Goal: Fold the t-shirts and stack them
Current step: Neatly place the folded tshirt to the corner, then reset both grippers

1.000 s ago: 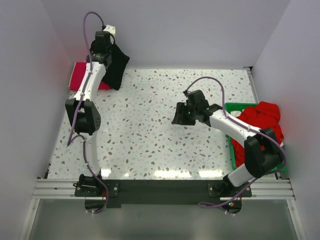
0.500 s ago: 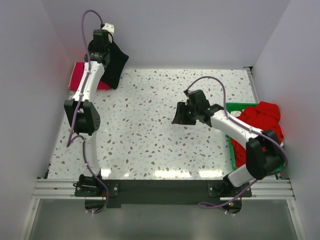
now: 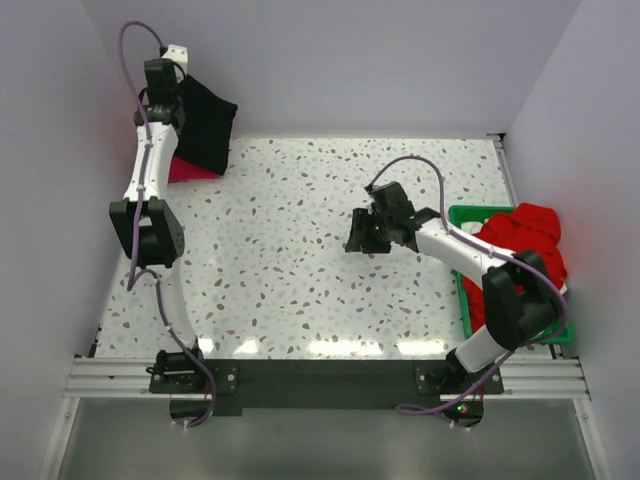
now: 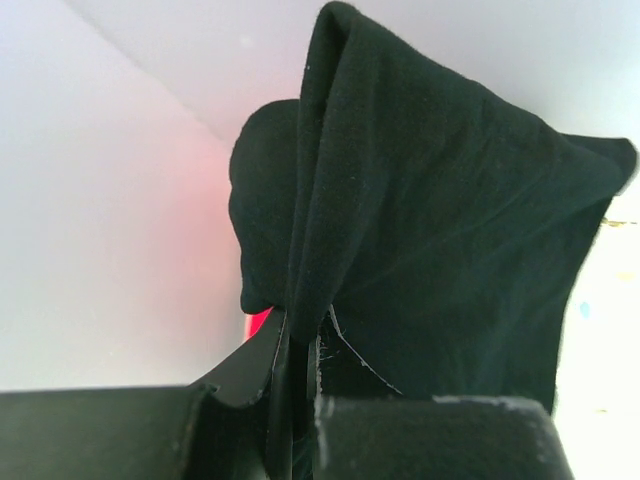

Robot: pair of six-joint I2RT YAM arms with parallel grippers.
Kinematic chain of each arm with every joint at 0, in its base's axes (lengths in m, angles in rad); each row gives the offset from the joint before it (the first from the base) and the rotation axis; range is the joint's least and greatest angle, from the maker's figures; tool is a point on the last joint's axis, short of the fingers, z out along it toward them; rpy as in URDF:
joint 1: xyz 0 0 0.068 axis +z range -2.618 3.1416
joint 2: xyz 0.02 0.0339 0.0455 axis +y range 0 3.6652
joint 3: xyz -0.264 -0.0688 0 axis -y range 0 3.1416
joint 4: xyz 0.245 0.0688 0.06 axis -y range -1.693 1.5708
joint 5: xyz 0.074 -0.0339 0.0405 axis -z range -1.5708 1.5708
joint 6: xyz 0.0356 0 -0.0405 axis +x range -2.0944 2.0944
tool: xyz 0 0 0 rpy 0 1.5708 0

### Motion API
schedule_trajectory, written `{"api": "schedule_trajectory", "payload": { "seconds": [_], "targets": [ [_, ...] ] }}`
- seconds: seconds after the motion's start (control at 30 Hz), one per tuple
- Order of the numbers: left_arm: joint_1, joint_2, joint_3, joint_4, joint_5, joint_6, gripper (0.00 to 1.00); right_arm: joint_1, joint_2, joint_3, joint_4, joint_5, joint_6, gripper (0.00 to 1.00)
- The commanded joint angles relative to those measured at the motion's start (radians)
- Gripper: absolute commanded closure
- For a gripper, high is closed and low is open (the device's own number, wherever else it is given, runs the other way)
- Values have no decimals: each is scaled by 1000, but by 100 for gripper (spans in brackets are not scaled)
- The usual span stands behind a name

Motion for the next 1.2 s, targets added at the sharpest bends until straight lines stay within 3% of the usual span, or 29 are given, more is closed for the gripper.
{"api": "schedule_trajectory", "payload": {
  "seconds": [0.0,0.1,0.13,0.17,0.3,0.33,0.37,0.5,0.63,0.9,1.03,1.17],
  "targets": [
    [65,48,25,127,63,-33,98,4,20,13,7,8,-22,46],
    [99,76,17,170,11,-79,79,4,17,10,7,5,-30,46],
    [105,76,10,185,-27,-93,64,4,17,10,9,3,-32,46],
    [106,71,-7,216,-49,-116,57,4,9,10,5,6,-35,46],
    [105,17,-29,241,-72,-191,35,3,-16,13,1,17,-38,44],
    [102,1,-41,248,-48,-205,21,4,-22,13,-2,21,-36,44],
    [99,-34,-71,258,-36,-216,15,4,-28,15,-1,25,-38,44],
    [86,-128,-174,282,-8,-282,0,6,-56,21,-7,45,-41,44],
    [79,-231,-318,294,52,-377,0,4,-88,15,-5,48,-39,44],
    [24,-516,-766,393,172,-619,0,4,-181,-14,-18,129,-45,44],
    [-171,-644,-932,394,55,-608,0,3,-233,-26,-28,150,-47,44],
    [-288,-815,-1146,419,51,-671,0,3,-304,-42,-60,166,-55,44]
  ]
}}
